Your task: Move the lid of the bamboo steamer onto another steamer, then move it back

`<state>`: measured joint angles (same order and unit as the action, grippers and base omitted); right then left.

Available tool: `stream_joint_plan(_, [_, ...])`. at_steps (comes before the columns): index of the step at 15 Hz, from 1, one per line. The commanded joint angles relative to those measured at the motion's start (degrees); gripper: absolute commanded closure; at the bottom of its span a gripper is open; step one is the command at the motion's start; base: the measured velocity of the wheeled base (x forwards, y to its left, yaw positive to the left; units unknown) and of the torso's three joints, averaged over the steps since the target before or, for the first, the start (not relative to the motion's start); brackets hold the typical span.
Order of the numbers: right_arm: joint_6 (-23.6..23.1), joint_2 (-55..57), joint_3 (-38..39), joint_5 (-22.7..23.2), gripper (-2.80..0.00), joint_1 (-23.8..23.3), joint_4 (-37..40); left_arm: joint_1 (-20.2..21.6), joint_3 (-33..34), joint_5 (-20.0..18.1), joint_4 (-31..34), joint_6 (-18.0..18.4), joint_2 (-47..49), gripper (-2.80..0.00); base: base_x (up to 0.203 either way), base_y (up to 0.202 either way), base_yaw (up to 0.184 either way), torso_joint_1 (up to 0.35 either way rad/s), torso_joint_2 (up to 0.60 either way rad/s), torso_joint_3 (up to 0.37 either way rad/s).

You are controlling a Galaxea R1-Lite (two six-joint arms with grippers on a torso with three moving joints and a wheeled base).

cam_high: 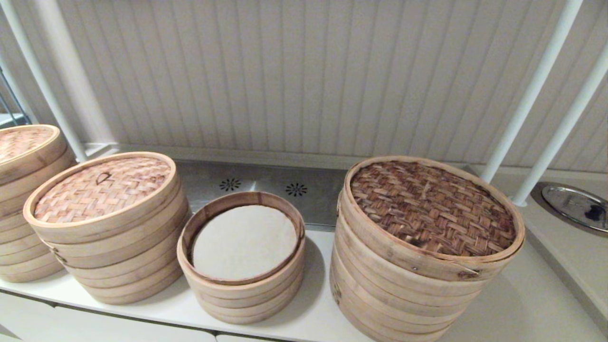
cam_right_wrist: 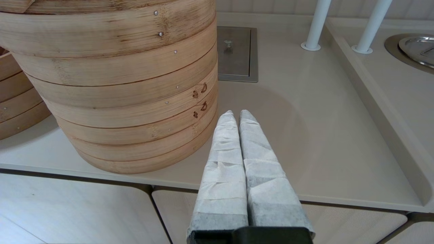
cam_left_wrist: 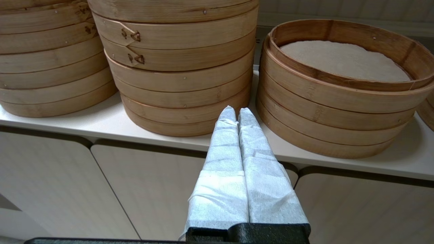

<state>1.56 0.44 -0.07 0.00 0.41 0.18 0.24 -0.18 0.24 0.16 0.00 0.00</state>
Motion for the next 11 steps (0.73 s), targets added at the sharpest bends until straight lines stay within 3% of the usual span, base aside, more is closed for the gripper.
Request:
stream_joint_plan(1, [0.02,0.09,-0.01,0.0,0.0,0.02,-0.01,0.02,0.01,0.02,0.02,0.0,0.09,0.0,0.0,0.0,0.0,0.0,0.0,0.0])
stream_joint_plan(11, [0.02,0.09,0.07,0.0,0.0,0.02,-0.01,0.02,0.01,0.02,0.02,0.0,0.09,0.0,0.0,0.0,0.0,0.0,0.0,0.0])
